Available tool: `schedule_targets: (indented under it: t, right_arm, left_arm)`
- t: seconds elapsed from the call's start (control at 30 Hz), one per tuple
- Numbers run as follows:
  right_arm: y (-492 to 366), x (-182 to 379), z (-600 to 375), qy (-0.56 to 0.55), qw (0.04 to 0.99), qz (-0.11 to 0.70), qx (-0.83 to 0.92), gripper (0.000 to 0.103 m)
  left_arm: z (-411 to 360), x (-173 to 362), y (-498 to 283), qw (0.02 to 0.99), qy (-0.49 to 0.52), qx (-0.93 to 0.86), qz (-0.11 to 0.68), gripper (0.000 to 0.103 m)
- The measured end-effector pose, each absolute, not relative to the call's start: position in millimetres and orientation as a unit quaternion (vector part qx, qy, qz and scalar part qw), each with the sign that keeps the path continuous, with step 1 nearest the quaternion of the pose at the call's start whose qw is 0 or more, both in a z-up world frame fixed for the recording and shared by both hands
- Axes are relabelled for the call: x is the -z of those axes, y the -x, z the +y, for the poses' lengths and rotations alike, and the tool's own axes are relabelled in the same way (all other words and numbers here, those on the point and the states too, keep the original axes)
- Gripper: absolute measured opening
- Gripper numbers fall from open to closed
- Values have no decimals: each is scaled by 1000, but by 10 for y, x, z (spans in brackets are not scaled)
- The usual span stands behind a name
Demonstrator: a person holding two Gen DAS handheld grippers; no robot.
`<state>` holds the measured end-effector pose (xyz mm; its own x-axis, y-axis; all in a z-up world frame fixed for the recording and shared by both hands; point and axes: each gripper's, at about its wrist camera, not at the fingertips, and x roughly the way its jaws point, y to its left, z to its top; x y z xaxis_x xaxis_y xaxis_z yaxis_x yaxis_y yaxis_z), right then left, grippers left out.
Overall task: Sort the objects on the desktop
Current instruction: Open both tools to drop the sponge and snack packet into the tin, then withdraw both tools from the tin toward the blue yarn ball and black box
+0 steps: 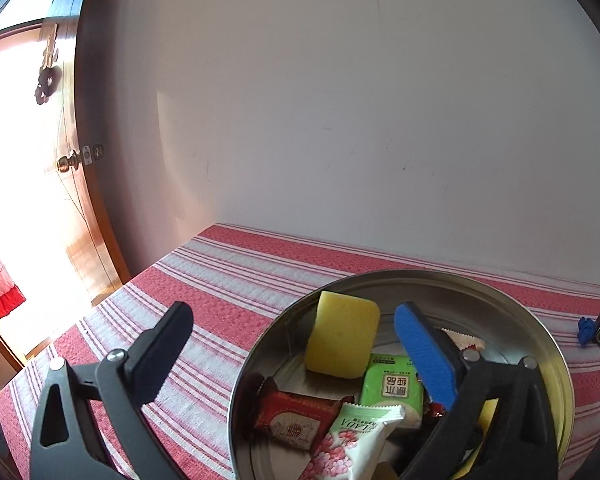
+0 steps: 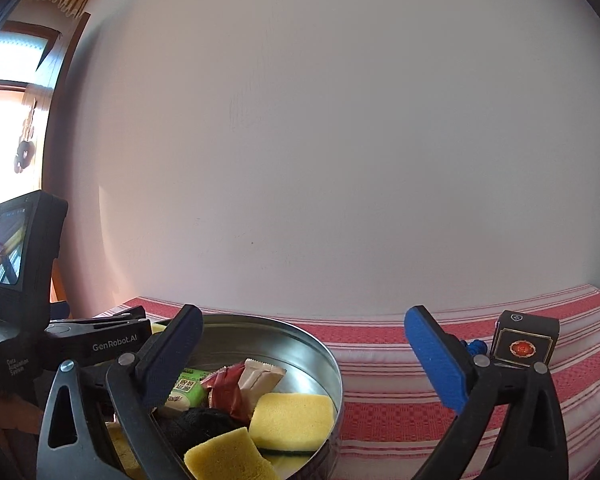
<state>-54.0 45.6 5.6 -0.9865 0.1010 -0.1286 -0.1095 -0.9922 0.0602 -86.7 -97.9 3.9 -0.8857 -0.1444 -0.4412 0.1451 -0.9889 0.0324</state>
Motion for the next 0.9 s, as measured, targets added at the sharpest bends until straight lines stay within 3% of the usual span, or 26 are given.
schedule_targets:
  t: [0.9]
  right_arm:
    - [63,-26,747,61,125,29,-990,103]
  left_arm:
    - [-674,-99,212,9,-111,992,57,102]
